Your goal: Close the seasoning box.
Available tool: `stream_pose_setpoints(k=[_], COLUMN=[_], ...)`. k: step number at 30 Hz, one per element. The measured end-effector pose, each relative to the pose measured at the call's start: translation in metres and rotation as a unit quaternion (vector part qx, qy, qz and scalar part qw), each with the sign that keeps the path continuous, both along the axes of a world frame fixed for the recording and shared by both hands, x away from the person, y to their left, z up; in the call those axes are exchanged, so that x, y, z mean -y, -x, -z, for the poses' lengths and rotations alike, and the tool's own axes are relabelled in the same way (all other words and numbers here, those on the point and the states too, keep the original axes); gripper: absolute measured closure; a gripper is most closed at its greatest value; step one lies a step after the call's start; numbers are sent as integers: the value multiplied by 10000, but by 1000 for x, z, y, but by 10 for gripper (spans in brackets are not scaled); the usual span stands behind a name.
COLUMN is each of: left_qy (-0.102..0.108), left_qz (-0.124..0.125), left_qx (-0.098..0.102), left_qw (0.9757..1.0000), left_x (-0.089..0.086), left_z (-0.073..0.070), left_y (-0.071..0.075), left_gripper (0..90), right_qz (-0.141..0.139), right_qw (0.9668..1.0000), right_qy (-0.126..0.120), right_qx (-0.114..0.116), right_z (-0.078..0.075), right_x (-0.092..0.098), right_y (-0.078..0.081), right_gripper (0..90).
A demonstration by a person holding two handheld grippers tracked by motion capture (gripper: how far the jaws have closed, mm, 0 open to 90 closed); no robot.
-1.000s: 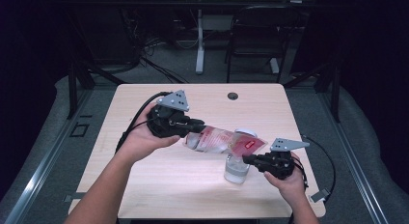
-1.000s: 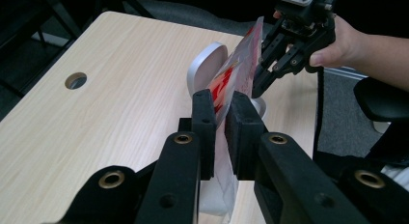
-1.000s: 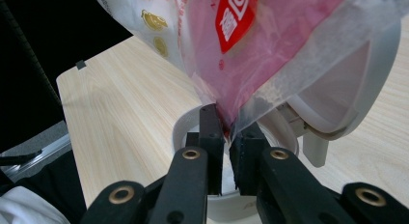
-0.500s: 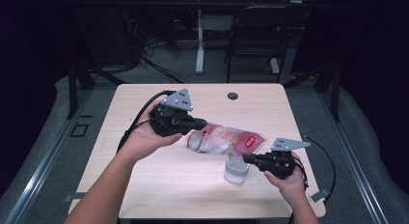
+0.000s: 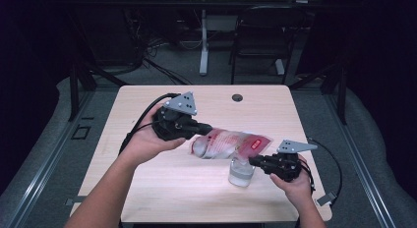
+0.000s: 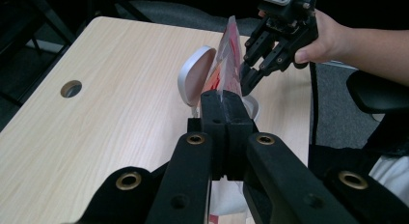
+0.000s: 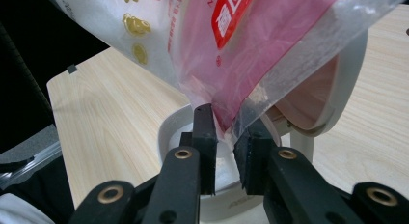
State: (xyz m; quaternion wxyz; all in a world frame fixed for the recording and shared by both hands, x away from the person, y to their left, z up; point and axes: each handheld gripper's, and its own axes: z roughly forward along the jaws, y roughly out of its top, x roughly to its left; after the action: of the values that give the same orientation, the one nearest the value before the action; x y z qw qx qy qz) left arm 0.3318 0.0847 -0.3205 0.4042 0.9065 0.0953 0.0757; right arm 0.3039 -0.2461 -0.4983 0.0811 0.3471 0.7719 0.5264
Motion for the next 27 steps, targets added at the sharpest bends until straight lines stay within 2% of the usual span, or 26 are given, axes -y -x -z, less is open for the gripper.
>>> stream_pose_setpoints(k=[6, 14, 27], left_qy=[1, 106, 89], left_qz=[-2, -10, -1], left_qx=[-7, -48, -11], left_qw=[10000, 9999, 10000], left_x=[0, -1, 0], left_z=[0, -5, -8], left_y=[0, 2, 3], left_gripper=[900, 900, 900], right_qz=[38, -59, -125], right_qw=[10000, 10000, 9999], right_qy=[-11, -33, 1], right_qx=[-15, 1, -38], right_z=[1, -2, -1], right_x=[0, -2, -5], right_y=[0, 2, 3], right_gripper=[787, 803, 807])
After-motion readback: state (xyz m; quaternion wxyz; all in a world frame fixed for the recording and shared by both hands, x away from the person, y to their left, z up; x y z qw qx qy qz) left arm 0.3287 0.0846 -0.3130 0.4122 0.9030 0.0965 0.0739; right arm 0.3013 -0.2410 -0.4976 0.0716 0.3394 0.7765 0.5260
